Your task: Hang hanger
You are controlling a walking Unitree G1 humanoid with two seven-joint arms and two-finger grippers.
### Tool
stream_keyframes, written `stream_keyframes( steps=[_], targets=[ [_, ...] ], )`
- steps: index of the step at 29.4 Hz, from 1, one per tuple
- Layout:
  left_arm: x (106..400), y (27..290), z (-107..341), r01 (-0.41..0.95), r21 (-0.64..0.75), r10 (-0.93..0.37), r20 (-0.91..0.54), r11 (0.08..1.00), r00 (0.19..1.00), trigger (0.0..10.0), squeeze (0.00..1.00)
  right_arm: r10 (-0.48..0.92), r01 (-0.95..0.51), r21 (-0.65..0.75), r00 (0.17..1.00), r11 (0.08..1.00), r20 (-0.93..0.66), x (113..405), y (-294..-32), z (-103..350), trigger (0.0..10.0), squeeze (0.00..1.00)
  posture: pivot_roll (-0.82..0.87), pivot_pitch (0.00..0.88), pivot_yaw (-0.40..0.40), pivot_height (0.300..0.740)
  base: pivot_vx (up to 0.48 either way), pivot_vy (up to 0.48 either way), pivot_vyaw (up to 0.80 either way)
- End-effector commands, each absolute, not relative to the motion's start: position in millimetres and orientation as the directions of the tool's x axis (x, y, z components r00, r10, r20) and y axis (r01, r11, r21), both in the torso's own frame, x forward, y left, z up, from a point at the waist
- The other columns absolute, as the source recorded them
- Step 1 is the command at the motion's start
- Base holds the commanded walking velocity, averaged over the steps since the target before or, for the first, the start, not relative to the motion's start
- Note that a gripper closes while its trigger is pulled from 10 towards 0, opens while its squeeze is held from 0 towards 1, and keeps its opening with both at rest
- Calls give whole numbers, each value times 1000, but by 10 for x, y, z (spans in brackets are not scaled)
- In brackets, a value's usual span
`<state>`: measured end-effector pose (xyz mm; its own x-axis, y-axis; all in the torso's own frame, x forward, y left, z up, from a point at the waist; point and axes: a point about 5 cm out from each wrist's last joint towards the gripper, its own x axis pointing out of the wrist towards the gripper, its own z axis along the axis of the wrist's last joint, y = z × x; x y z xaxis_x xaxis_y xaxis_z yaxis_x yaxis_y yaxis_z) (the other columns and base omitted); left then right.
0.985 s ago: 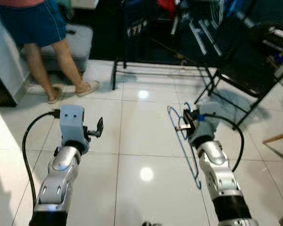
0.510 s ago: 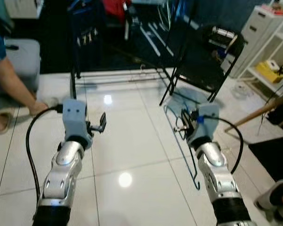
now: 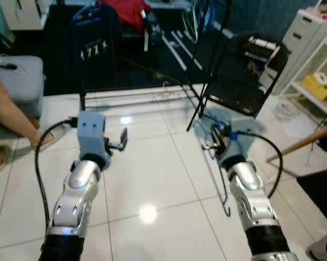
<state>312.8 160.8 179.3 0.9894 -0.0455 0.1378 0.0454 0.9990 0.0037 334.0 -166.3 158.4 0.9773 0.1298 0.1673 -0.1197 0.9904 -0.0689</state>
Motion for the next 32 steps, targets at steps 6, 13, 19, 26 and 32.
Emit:
stream_keyframes(
  steps=[6, 13, 19, 26, 32],
  targets=[
    [3124, 1575, 1758, 56, -10, -55, 114, 998, 992, 10000, 0, 104, -95, -61, 980, 994, 168, 3329, -1752, 1571, 10000, 0, -32, 156, -85, 740, 461, 0, 0],
    [3122, 1570, 1755, 57, -23, -54, 110, 998, 992, 10000, 0, 105, -97, -56, 980, 994, 168, 3331, -1744, 1572, 10000, 0, -31, 160, -82, 740, 472, 0, 0],
    [3141, 1610, 1767, 35, -39, -31, 111, 999, 993, 10000, 0, 117, -118, -6, 979, 993, 167, 3357, -1613, 1610, 10000, 0, -29, 164, -83, 740, 472, 0, 0],
    [3157, 1635, 1760, 15, -56, -9, 105, 998, 994, 10000, 0, 163, -168, 22, 976, 986, 146, 3406, -1368, 1627, 10000, 0, -24, 164, -85, 740, 472, 0, 0],
    [3140, 1636, 1753, 12, -60, -6, 102, 998, 995, 10000, 0, 182, -188, 26, 973, 982, 141, 3427, -1262, 1627, 10000, 0, -22, 170, -89, 740, 472, 0, 0]
  ],
)
